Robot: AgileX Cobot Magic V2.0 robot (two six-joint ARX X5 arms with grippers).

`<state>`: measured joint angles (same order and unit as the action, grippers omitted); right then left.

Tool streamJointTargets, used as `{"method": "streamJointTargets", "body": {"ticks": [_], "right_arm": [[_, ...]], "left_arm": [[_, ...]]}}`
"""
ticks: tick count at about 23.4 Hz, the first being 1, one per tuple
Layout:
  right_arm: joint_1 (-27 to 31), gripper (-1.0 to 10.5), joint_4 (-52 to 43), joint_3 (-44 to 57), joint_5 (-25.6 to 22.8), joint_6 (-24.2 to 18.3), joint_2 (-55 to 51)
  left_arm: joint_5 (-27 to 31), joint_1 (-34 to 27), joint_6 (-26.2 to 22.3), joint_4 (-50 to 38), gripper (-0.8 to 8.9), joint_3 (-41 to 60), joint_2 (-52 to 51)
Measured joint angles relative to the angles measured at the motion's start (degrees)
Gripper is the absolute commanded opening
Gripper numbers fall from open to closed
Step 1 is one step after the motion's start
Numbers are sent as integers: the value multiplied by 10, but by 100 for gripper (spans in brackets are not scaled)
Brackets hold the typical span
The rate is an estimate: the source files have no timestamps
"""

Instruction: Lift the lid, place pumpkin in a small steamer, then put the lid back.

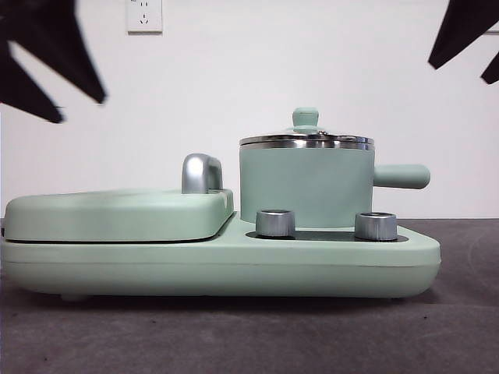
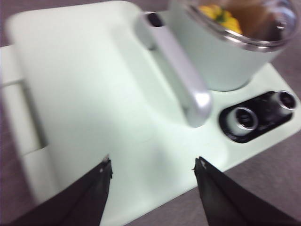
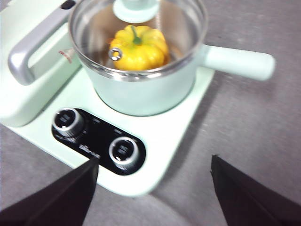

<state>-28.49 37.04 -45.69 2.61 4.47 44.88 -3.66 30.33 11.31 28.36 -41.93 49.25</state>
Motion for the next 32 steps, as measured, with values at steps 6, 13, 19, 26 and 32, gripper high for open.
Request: {"method": "streamJointTargets", "body": {"ticks": [6,13,19,26,32], "right_arm": [[-4,368,1,0,9,0,10],[-4,14,23,0,5,-2,9],[-6,14,35,0,18,-2,3],[-7,14,22,0,18,-2,3],[-7,14,22,0,18,-2,3]], "left_arm": [[21,-17,15,14,280,13,-69],[18,-17,16,26,6,13,-74],[16,-17,16,55,7,13,-80],[16,-17,16,55,7,13,-80],[14,-24,6,58,7,13,-96]]}}
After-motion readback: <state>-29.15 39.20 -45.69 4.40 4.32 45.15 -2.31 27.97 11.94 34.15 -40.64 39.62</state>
